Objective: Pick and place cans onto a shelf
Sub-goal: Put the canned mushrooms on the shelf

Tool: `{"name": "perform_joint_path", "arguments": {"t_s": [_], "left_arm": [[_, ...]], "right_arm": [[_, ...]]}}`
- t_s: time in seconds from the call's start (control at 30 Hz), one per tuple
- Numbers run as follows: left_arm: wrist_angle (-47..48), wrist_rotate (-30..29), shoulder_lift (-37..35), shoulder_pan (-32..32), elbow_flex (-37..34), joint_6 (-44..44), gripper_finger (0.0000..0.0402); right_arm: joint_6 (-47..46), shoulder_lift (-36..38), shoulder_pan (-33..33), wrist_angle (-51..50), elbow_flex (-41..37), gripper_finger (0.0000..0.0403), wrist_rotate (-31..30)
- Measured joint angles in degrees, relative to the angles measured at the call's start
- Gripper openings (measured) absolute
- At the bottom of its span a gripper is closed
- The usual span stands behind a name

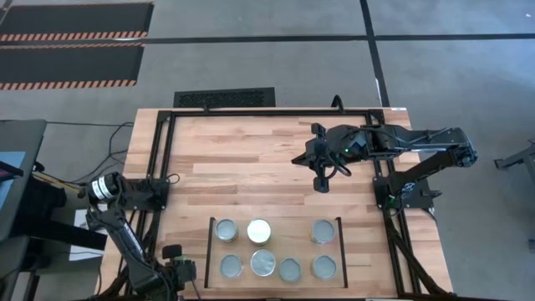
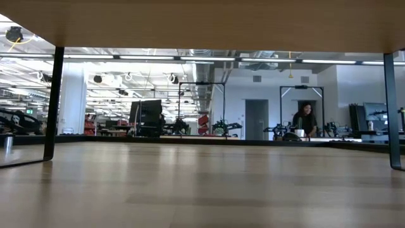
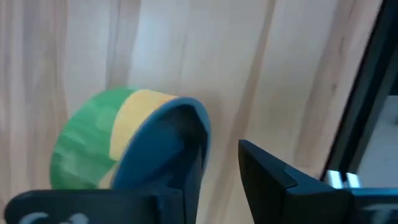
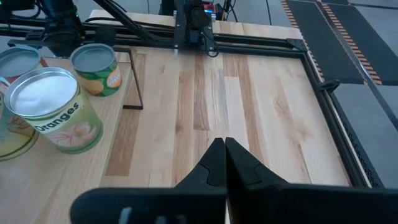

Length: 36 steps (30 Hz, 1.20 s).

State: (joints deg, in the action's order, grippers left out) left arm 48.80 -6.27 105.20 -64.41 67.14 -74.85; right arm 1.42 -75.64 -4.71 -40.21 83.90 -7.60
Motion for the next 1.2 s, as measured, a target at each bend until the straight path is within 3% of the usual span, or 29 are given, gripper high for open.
{"name": "perform_joint_path", "arguments": {"t_s": [0.37,0.73,0.83,1.0,1.2], "left_arm": [[8.6,-1.1,-0.4,0.4,6.4,3.8,0.0092],[16.2,-7.6,-5.8,0.5,9.6,-2.1,0.0054],[18.5,-6.8,-5.9,1.5,9.3,-2.7,0.0049],[15.8,-2.5,-5.8,4.5,4.5,-0.4,0.0077],[13.7,-1.5,-5.8,6.0,-0.6,-2.2,0.0134]], "right_arm": [[0.1,0.0,0.0,0.0,0.0,0.0007,0.0],[0.2,0.0,0.0,0.0,0.0,0.0007,0.0],[0.2,0.0,0.0,0.0,0.0,0.0007,0.0],[0.2,0.0,0.0,0.0,0.0,0.0007,0.1],[0.1,0.0,0.0,0.1,0.0,0.0007,0.1]]}}
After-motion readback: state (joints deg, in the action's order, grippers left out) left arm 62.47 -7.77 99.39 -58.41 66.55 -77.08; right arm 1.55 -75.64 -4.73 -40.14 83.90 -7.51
